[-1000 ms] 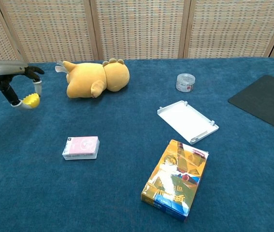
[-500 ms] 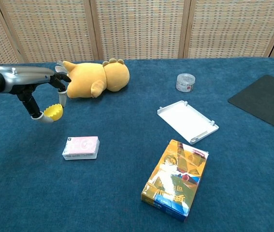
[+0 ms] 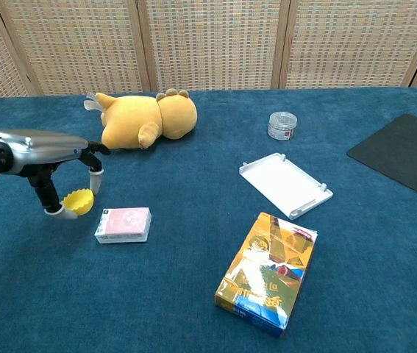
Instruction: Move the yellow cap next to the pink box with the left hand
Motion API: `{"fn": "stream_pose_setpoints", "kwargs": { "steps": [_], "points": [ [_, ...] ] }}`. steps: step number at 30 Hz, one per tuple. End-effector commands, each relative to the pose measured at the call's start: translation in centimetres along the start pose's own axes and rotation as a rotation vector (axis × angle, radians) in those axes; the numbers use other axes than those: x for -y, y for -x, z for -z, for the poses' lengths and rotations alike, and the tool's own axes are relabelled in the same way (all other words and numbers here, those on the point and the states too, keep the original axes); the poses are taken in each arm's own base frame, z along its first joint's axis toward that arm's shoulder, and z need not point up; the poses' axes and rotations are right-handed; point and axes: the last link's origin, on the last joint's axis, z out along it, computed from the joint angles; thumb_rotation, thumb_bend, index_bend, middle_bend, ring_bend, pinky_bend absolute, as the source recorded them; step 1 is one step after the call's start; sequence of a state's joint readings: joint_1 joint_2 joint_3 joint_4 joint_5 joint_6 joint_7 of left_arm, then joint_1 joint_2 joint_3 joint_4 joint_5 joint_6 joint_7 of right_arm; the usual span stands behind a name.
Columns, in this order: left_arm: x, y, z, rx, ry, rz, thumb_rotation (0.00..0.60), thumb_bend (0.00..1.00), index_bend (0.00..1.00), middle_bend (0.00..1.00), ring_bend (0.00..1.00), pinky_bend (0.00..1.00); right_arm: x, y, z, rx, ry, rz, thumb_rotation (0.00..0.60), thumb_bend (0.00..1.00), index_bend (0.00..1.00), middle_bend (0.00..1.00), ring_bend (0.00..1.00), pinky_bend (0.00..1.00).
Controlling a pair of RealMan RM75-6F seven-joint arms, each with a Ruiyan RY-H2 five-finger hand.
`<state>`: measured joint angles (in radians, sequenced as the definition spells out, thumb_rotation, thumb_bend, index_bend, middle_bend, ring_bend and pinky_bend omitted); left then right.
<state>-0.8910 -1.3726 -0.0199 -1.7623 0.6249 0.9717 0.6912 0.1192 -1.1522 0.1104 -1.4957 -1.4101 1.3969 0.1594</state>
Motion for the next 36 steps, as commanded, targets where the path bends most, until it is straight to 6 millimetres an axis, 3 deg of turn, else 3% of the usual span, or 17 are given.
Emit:
{"fn": "stream_pose_setpoints", "kwargs": {
  "steps": [1,9,24,27,33,36],
  "points": [
    [0.3,0.8,0.5,0.012,-0.005,-0.024,0.600,0.29,0.47,0.00,0.00,0.00,0.1,0.0,0.0,-0.001,-0.003,-0.001,0.600,0.00,0.06,0.00,0.00,0.07],
    [1.5,1.9,0.8,0.031,-0.032,-0.053,0.600,0.29,0.47,0.00,0.00,0.00,0.4,0.0,0.2,-0.004,-0.016,-0.002,0.600,0.00,0.06,0.00,0.00,0.07],
    [1.3,3.0,-0.1,0.038,-0.025,-0.116,0.600,0.28,0.42,0.00,0.00,0.00,0.4,-0.1,0.3,-0.006,-0.020,-0.008,0.600,0.00,0.06,0.00,0.00,0.07],
    [1.1,3.1,0.0,0.042,-0.014,-0.102,0.600,0.28,0.35,0.00,0.00,0.00,0.4,-0.1,0.3,-0.009,-0.025,-0.007,0.600,0.00,0.06,0.00,0.00,0.07],
    [1.3,3.1,0.3,0.049,0.000,-0.098,0.600,0.27,0.06,0.00,0.00,0.00,0.5,-0.3,0.4,-0.013,-0.028,-0.011,0.600,0.00,0.07,0.00,0.00,0.07],
    [1.3,2.7,0.7,0.041,0.012,-0.073,0.600,0.27,0.00,0.00,0.00,0.00,0.5,-0.3,0.5,-0.014,-0.029,-0.010,0.600,0.00,0.07,0.00,0.00,0.07]
  ]
}}
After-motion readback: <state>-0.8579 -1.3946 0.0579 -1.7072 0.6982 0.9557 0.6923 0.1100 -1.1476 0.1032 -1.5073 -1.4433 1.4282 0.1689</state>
